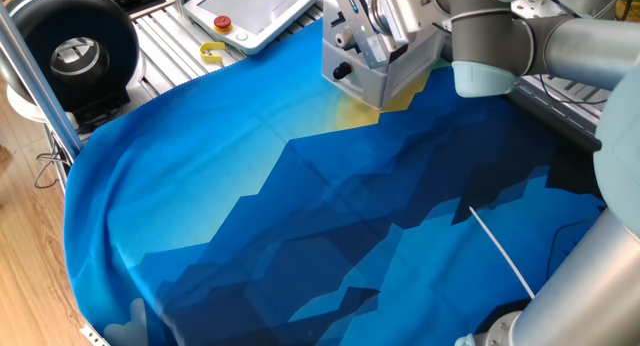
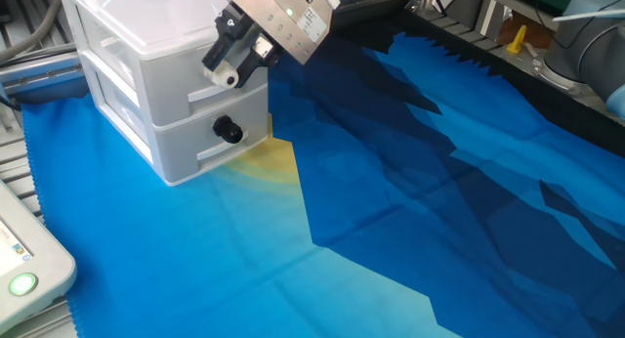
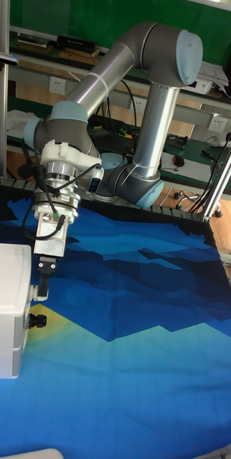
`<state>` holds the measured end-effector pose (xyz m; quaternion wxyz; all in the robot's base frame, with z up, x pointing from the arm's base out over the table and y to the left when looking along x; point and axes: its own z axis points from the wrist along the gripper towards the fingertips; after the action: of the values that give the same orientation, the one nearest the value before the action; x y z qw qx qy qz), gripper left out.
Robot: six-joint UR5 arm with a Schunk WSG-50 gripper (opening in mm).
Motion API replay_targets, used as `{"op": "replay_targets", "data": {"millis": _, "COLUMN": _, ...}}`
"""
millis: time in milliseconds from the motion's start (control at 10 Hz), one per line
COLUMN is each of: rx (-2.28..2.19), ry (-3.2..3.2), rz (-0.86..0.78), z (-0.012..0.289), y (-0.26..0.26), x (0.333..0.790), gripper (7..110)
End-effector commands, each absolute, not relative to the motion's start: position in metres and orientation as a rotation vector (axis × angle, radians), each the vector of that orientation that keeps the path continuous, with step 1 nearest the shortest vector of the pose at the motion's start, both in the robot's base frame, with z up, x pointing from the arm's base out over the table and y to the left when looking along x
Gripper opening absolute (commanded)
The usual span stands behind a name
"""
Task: Grasp the handle and open the drawer
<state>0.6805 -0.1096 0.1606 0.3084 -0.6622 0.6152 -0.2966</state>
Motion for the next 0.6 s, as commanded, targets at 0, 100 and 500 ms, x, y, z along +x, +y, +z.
{"op": "replay_targets", "data": {"millis": 0, "rx": -1.745, "ry": 1.632, "rz": -0.771, "z": 0.1645, "y": -0.1134, "x": 0.6877, "gripper": 44}}
{"op": "replay_targets", "data": {"millis": 100, "rx": -1.737, "ry": 1.64, "rz": -0.774, "z": 0.1649, "y": -0.1136, "x": 0.6889, "gripper": 44}}
{"op": "replay_targets", "data": {"millis": 500, "rx": -1.712, "ry": 1.655, "rz": -0.75, "z": 0.1592, "y": -0.1082, "x": 0.6927, "gripper": 44}}
